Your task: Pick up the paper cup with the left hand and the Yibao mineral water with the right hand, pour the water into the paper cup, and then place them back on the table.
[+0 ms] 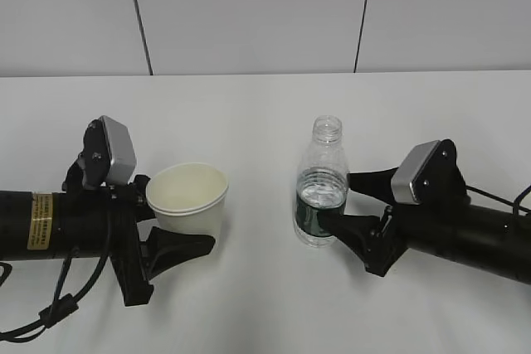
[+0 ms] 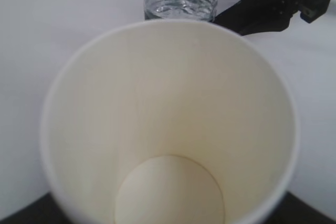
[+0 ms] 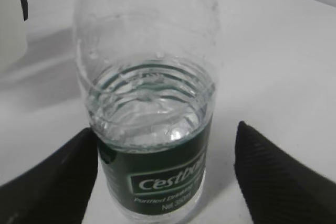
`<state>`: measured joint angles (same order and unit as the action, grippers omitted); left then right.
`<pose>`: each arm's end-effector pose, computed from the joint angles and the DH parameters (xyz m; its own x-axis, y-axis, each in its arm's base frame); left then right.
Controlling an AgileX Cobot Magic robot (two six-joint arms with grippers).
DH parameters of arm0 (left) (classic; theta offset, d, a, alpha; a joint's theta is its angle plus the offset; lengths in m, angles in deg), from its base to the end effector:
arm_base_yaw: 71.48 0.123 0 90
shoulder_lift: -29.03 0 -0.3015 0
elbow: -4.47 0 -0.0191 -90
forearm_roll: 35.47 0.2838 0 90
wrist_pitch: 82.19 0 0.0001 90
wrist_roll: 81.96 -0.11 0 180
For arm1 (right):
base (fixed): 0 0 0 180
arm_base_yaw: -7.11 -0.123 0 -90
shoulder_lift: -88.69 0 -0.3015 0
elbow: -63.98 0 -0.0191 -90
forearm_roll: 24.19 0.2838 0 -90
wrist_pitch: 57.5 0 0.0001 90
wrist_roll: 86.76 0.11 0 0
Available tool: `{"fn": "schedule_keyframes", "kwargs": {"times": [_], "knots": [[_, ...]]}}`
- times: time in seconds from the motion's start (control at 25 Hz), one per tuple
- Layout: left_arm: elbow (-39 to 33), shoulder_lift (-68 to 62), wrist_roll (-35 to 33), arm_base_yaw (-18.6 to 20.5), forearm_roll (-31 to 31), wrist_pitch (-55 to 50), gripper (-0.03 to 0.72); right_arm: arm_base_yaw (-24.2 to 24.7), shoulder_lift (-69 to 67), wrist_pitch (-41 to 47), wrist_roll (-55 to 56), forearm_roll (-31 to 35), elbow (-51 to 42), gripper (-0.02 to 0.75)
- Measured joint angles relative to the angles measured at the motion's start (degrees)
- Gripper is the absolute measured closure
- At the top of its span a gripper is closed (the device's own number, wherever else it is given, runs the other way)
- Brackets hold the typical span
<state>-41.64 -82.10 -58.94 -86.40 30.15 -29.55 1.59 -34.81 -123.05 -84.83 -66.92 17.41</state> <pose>0.2648 -0.1529 0.1022 -0.1599 0.4020 -0.9016 0.9293 0.3692 -0.0002 0.3065 0.0979 0.0659 -0.1395 -0.2706 -0.9525 -0.7317 0.6764 -0.0850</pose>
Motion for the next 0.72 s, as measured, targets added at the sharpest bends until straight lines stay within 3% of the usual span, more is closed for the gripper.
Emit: {"fn": "schedule_keyframes", "kwargs": {"times": [0.72], "knots": [[-0.1,0.0,0.0,0.0,-1.1,0.0,0.254,-0.5,-4.6,-0.2,2.0,-2.8,3.2,0.146]]}}
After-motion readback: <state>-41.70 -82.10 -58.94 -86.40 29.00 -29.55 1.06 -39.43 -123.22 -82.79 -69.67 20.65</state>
